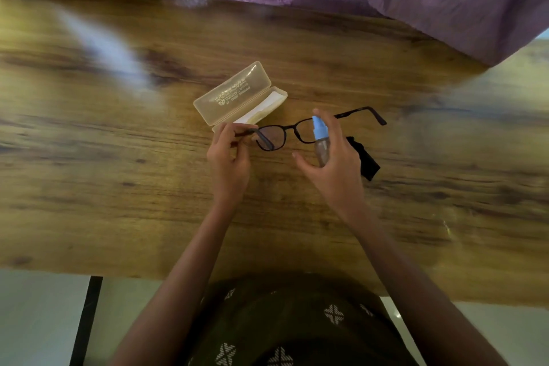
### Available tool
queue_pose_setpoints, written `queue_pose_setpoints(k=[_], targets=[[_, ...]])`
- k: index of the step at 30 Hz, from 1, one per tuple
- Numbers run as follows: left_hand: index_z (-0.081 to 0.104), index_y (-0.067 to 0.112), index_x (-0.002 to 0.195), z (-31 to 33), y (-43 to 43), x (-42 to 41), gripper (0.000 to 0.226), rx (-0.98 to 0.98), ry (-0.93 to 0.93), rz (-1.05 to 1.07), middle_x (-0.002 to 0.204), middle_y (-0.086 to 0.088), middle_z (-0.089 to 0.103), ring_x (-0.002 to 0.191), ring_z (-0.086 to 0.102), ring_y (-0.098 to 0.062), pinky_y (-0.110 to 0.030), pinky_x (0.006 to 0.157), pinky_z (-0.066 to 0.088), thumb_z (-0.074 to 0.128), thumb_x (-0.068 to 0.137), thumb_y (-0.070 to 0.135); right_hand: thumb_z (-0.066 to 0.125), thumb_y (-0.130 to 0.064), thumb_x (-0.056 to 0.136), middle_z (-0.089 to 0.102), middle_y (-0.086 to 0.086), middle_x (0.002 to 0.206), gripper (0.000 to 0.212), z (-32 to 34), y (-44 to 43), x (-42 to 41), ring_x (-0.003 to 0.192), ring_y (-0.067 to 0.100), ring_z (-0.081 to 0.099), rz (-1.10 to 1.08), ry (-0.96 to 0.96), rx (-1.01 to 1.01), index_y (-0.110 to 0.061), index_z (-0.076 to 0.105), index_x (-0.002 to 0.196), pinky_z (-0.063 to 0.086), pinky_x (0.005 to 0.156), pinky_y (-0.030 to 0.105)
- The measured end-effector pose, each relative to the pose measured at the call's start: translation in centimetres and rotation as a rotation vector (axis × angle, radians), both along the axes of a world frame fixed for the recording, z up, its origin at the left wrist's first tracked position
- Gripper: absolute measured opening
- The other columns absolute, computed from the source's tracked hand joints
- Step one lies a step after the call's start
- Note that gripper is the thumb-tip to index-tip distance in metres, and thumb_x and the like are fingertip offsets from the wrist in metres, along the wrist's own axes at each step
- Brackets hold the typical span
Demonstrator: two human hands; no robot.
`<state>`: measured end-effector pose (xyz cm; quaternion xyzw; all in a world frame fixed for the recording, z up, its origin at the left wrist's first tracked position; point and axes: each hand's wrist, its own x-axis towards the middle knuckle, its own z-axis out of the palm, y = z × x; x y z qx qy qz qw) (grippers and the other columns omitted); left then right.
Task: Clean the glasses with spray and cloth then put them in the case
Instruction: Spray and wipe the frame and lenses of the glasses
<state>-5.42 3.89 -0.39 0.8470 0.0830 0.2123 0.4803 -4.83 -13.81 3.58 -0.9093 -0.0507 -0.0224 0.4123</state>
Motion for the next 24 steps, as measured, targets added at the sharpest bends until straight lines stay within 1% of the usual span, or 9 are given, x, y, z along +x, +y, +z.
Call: queue_pose_setpoints(k=[3,5,7,10,14,16,18,21,24], targets=[[0.065,0.003,0.101,-0.1,0.1,-0.1,0.029,0.007,-0.006,-0.005,0.1,-0.002,0.06,0.091,0.055,0.003,-0.009,0.078,0.045,0.056,0.083,-0.016,0.082,-0.026,0.079,0.034,-0.016,0.066,0.068,-0.2,-0.2,0.0,0.057,0.0,0.037,0.03,0.022,0.002,-0.023,0.046,0.137,0.033,0.063,0.012],[0.065,0.005,0.102,-0.1,0.2,-0.3,0.028,-0.001,-0.017,-0.014,0.101,0.001,0.059,0.093,0.054,0.006,-0.01,0.078,0.045,0.056,0.084,-0.014,0.083,-0.023,0.078,0.041,-0.015,0.069,0.065,-0.3,-0.1,-0.1,0.056,0.001,0.039,0.043,0.019,-0.008,-0.022,0.048,0.134,0.036,0.062,0.014],[0.064,0.008,0.103,-0.1,0.3,-0.5,0.027,-0.015,-0.015,-0.015,0.102,0.004,0.058,0.094,0.054,0.009,-0.01,0.079,0.046,0.058,0.085,-0.011,0.081,-0.017,0.079,0.05,-0.009,0.072,0.062,-0.4,0.0,-0.2,0.054,0.002,0.042,0.025,0.017,-0.004,-0.023,0.048,0.132,0.038,0.056,0.011],[0.064,0.009,0.103,0.1,0.5,-0.7,0.023,-0.023,-0.034,-0.013,0.102,0.009,0.056,0.094,0.054,0.012,-0.009,0.078,0.046,0.058,0.087,-0.007,0.076,-0.01,0.082,0.048,-0.011,0.068,0.056,-0.5,0.3,-0.6,0.053,0.002,0.048,-0.026,0.012,0.047,-0.022,0.05,0.129,0.04,0.049,0.009],[0.064,0.007,0.101,0.0,0.7,-0.9,0.019,-0.021,-0.036,-0.007,0.1,0.01,0.055,0.094,0.053,0.014,-0.008,0.078,0.045,0.057,0.087,-0.003,0.075,-0.014,0.083,0.047,-0.008,0.067,0.057,-0.4,0.4,-0.5,0.052,0.004,0.041,-0.032,0.005,0.078,-0.027,0.047,0.132,0.04,0.049,0.012],[0.064,0.009,0.102,0.1,0.8,-0.9,0.019,-0.021,-0.038,-0.008,0.1,0.008,0.056,0.093,0.053,0.013,-0.008,0.077,0.045,0.054,0.086,0.002,0.076,-0.018,0.083,0.043,-0.008,0.066,0.059,-0.4,0.5,-0.2,0.052,0.004,0.038,0.009,0.016,0.04,-0.027,0.045,0.133,0.038,0.05,0.012],[0.063,0.012,0.102,0.0,0.8,-0.9,0.021,-0.016,-0.036,-0.012,0.101,0.007,0.056,0.094,0.053,0.014,-0.008,0.077,0.045,0.055,0.086,0.001,0.077,-0.017,0.083,0.043,-0.008,0.066,0.059,-0.5,0.7,-0.2,0.051,0.004,0.038,0.035,0.004,-0.024,-0.024,0.047,0.133,0.037,0.05,0.012],[0.063,0.011,0.103,-0.2,0.9,-0.9,0.025,-0.019,-0.028,-0.013,0.102,0.008,0.055,0.094,0.052,0.015,-0.007,0.078,0.045,0.057,0.086,-0.007,0.074,-0.009,0.083,0.052,-0.005,0.067,0.054,-0.8,1.0,-0.6,0.049,0.009,0.05,-0.025,0.017,0.027,-0.023,0.048,0.128,0.046,0.047,0.015],[0.059,0.018,0.105,-0.2,1.0,-1.0,0.032,-0.023,-0.021,-0.014,0.103,0.011,0.054,0.094,0.052,0.014,-0.007,0.078,0.045,0.056,0.087,-0.007,0.074,-0.01,0.082,0.06,0.007,0.072,0.055,-1.1,1.1,-0.9,0.053,0.02,0.058,-0.048,0.033,0.062,-0.025,0.046,0.127,0.053,0.051,0.028]])
